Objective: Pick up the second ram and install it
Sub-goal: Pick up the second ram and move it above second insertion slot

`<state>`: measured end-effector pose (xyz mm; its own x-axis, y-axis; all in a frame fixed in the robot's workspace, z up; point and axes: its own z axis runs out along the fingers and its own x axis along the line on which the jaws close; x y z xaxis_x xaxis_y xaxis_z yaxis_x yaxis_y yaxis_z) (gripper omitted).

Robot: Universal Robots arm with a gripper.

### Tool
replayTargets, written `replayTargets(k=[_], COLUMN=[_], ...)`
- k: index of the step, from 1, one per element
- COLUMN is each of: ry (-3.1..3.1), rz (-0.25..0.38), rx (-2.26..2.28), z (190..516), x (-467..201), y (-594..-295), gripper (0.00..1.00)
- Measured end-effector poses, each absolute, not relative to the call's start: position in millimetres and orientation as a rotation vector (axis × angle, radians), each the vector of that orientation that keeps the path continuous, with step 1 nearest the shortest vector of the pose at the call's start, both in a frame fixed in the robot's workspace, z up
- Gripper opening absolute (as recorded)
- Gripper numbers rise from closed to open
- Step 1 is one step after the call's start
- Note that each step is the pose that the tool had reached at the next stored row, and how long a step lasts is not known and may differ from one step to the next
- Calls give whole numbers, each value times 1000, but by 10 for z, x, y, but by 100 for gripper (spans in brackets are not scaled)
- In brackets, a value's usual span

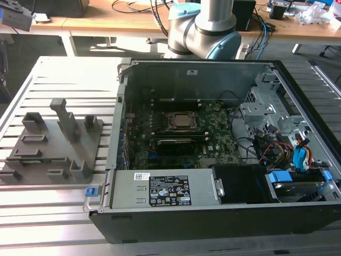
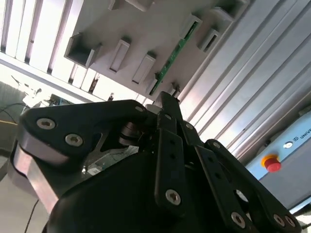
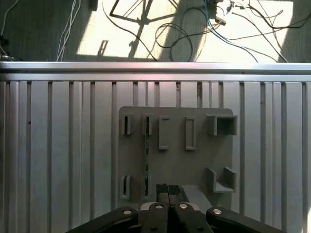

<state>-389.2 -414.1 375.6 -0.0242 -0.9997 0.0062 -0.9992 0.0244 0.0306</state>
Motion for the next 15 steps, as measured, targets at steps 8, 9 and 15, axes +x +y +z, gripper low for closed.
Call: replayTargets(k=[8, 9, 15], ry=[-2309, -2310, -2311], rz=[-29, -29, -29], rx=[2093, 2092, 2091], z=[3755, 3755, 3755], x=[-3891, -3891, -3891], y=[-4141, -4141, -4141], gripper=[11, 11, 36])
